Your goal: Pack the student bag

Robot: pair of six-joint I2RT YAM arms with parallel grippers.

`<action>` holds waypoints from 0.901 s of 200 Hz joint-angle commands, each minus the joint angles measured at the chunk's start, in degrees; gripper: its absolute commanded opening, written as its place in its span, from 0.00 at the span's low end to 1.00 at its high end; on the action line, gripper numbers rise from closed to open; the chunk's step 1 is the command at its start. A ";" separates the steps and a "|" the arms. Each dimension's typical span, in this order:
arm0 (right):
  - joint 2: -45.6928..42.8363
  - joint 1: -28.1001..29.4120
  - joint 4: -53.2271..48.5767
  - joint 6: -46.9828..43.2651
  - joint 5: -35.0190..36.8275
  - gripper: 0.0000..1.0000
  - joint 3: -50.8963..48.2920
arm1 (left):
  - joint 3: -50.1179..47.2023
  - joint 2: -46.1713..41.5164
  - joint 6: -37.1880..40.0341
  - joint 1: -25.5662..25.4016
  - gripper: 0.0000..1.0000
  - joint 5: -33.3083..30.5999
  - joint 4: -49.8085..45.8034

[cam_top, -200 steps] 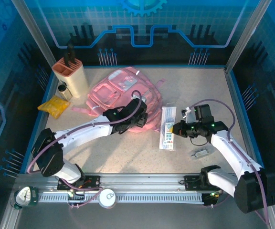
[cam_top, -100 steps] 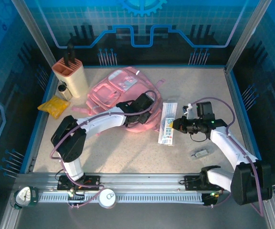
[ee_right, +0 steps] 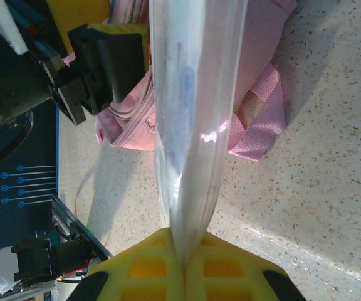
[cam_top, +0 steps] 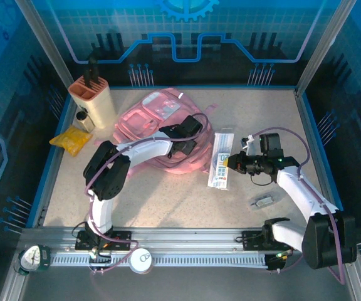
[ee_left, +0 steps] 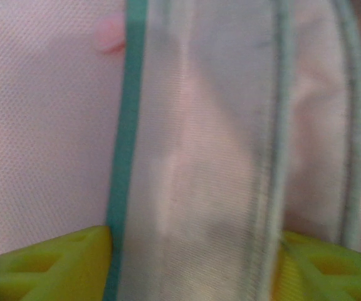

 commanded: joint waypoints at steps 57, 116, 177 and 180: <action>-0.02 -1.82 -0.03 0.09 -3.42 0.06 1.19 | 3.53 -2.08 1.10 1.50 0.09 -3.72 -2.30; 4.40 2.21 0.72 0.93 -3.03 0.07 5.60 | 2.91 -14.73 1.34 1.52 0.00 -1.09 -5.03; 19.89 14.21 5.63 3.91 6.61 0.05 17.88 | 1.53 -24.83 -0.68 1.58 0.00 5.68 -6.49; 21.09 14.54 6.04 4.14 6.95 0.05 18.53 | 1.33 -25.21 -0.72 1.60 0.00 6.07 -6.38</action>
